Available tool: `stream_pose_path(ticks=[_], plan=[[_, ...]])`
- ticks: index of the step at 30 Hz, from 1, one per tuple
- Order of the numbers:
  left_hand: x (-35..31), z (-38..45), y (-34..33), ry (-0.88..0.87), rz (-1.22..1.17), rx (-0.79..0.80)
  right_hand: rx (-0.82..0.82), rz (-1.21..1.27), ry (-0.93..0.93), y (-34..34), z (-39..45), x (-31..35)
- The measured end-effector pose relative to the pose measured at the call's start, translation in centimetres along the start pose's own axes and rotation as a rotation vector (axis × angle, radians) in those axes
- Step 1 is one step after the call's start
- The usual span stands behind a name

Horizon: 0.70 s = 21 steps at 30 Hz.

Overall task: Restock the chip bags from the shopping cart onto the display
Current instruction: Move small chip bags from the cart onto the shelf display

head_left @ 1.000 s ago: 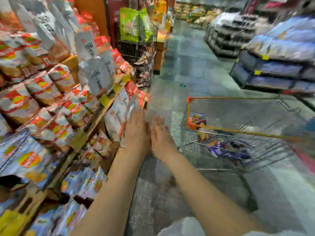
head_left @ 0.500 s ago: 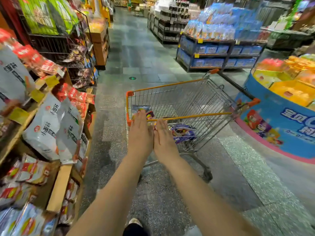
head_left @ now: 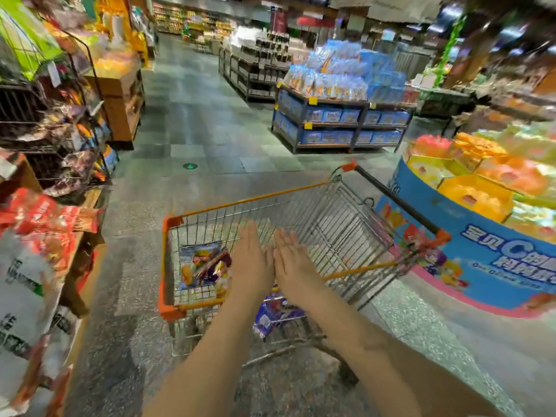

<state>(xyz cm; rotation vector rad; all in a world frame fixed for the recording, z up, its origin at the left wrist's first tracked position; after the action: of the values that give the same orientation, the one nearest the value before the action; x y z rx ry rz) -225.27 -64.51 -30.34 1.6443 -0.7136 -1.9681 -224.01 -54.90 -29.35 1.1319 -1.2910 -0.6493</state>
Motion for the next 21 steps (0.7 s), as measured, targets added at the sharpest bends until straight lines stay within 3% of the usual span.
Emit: stream_pose_path(ticks=[8,12,21], plan=[[5.4,7.0,-2.1,0.149,0.05,0.044,0.206,-0.104,0.088,-2.5,9.0,-3.3],[9.0,8.3,-2.1,0.254,0.078,0.052,0.289,-0.129,0.22,-4.9,13.4,-3.5],[13.7,11.2,-0.9,0.493,0.249,-0.067,0.502,-0.076,0.452,-8.2,21.5,-3.0]])
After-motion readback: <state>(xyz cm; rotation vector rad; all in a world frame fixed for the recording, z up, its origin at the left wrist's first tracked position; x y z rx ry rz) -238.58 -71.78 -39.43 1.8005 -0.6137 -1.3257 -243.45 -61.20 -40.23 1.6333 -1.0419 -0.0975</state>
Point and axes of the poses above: each hand's wrist, its own z-axis towards the middle knuckle, its own y-axis out of the back of the hand, x = y × z, the point moved 4 cm from there along z, towards the middle knuckle, and after that the axes turned 10 degrees about x, right-handed, at the moved point
